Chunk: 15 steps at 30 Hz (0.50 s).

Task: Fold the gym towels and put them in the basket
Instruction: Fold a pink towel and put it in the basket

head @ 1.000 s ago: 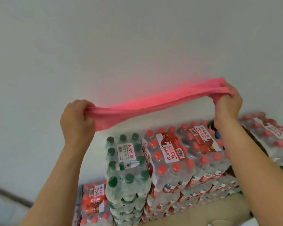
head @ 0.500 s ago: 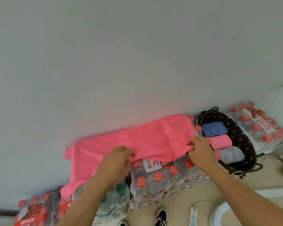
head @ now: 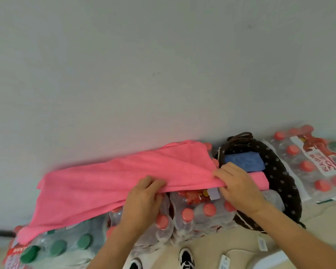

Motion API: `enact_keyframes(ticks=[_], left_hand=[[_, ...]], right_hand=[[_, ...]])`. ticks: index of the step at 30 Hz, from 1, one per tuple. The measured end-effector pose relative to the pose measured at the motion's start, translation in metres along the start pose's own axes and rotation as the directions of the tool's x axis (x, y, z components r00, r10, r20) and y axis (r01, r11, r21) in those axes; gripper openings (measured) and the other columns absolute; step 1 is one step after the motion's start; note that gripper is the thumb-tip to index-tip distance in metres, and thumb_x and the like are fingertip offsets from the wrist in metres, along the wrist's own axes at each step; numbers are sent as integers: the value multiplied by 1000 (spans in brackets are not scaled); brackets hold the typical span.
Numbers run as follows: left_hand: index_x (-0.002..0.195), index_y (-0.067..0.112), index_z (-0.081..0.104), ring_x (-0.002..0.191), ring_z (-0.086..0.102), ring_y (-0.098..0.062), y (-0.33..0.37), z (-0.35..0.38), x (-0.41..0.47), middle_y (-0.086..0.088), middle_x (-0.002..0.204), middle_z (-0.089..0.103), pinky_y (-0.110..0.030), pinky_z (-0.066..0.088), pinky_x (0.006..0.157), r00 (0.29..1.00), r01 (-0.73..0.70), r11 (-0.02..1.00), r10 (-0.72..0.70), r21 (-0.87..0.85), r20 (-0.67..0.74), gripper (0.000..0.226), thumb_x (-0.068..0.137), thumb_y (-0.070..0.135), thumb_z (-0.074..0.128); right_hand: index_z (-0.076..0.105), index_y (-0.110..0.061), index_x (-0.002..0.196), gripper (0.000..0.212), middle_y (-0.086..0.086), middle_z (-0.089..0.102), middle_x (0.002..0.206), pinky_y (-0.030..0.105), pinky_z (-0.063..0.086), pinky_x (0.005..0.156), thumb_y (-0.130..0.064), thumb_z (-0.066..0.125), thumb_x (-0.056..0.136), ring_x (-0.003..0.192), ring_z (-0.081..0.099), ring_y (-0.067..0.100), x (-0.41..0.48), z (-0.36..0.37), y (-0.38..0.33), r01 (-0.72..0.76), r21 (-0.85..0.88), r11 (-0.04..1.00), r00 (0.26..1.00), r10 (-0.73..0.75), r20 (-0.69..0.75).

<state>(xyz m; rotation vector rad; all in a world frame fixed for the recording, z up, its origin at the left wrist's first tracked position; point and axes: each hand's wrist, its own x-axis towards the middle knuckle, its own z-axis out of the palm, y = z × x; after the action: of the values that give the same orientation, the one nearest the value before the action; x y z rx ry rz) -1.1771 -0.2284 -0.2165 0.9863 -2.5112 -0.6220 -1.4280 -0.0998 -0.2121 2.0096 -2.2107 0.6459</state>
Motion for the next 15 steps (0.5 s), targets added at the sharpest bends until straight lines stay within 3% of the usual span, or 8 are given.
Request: enact_keyframes(ticks=[3,6,7,9,12,13,14,15], left_hand=[[91,28,73,78,57,2,15,-10,5,16,87,70,-3,38,64,990,82,992,-70,-95,123,20,78,12,72],[81,27,73,74,59,3,29,-21,15,17,78,71,-13,45,66,945,145,983,-105,-112,308,18,79,9,70],[81,24,73,67,61,2,32,-28,17,15,74,71,-17,48,63,898,208,967,-129,-147,420,16,80,8,69],[82,17,75,51,59,3,36,-40,17,10,69,70,-12,44,52,733,357,912,-141,-200,666,13,82,5,69],[82,22,77,63,64,2,35,-44,13,10,72,72,-11,47,62,555,396,902,-84,-173,828,18,78,5,72],[84,21,77,67,65,0,36,-43,13,9,74,73,-14,49,66,519,410,897,-78,-168,851,17,77,6,72],[85,19,78,67,65,0,36,-40,14,8,74,72,-15,50,68,489,423,892,-78,-158,869,14,78,8,72],[84,17,77,65,64,0,38,-37,17,6,72,72,-15,50,66,469,422,895,-80,-144,880,11,79,10,72]], right_hand=[[50,-18,76,33,-2,52,74,31,40,52,-1,66,53,70,43,14,-3,-1,10,38,44,998,977,-46,207],[49,-21,79,19,-6,52,80,35,42,61,-7,60,72,75,51,16,4,-14,10,-12,63,998,848,-23,530],[48,-22,78,15,-8,52,79,34,40,62,-10,58,77,73,50,14,7,-21,10,-55,104,993,790,-20,613],[52,-23,80,10,-10,50,74,26,35,58,-21,62,80,66,45,6,16,-35,9,-103,158,982,650,-53,758],[64,-29,94,26,-16,56,72,17,39,60,-49,69,79,64,50,0,32,-52,20,-232,162,959,363,-70,929],[67,-29,94,29,-16,61,71,20,45,63,-53,68,79,64,55,-1,36,-51,26,-310,194,931,350,-78,933],[69,-27,90,27,-14,66,70,25,51,67,-52,68,80,64,59,-1,41,-47,30,-395,258,882,433,-70,899],[70,-25,84,23,-11,68,70,31,54,70,-48,68,82,64,61,2,47,-39,34,-470,344,813,588,-2,809]])
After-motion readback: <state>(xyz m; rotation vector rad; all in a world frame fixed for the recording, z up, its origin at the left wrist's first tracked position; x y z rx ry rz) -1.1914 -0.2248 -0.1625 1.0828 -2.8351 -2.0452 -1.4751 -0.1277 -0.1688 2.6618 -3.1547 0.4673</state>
